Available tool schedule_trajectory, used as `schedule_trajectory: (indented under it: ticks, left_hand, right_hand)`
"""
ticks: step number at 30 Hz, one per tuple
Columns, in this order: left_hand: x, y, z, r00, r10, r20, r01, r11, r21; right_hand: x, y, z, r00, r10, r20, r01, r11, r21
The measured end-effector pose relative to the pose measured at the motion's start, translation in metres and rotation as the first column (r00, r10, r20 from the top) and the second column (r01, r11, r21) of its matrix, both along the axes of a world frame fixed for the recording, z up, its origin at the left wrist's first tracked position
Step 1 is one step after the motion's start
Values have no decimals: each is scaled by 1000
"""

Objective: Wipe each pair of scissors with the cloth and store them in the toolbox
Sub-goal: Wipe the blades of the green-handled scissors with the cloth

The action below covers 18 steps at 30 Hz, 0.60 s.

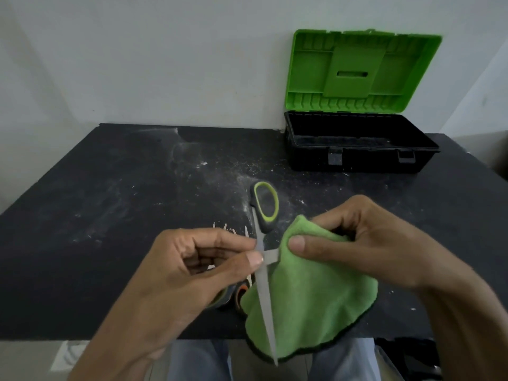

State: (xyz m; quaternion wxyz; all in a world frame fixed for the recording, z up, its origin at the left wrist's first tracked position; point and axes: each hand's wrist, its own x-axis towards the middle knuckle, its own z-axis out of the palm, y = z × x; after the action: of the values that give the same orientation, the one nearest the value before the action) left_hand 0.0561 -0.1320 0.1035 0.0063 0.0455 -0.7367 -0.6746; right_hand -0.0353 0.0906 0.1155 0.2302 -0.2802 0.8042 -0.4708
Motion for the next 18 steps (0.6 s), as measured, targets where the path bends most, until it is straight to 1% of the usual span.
schedule_trajectory:
  ticks: [4,8,10,13,16,18]
  left_hand:
    - [0,-1,5,1000,13,-18,-13,1000,28]
    - [-2,8,1,999,-47,-18,47,999,16]
    - [-1,8,-1,999,-47,-8,48,999,6]
    - [0,2,2,1000,-20,-12,20,999,25]
    - [-2,2,8,999,21,-38,-19,998,60]
    - [-3,5,10,998,-1,-56,5,998,66]
  right_hand:
    - [-2,6,5,999,-38,1,38,999,-21]
    - [8,-4,-1,999,-1,-52,2,1000,16]
    - [9,-5,-1,999,8,-38,-7,999,32]
    - [5,3,5,999,-36,-28,37,999,21]
    - [3,6,12,993,-75,-89,77,997,17]
    - [6,1,13,992,-74,-104,75,997,2]
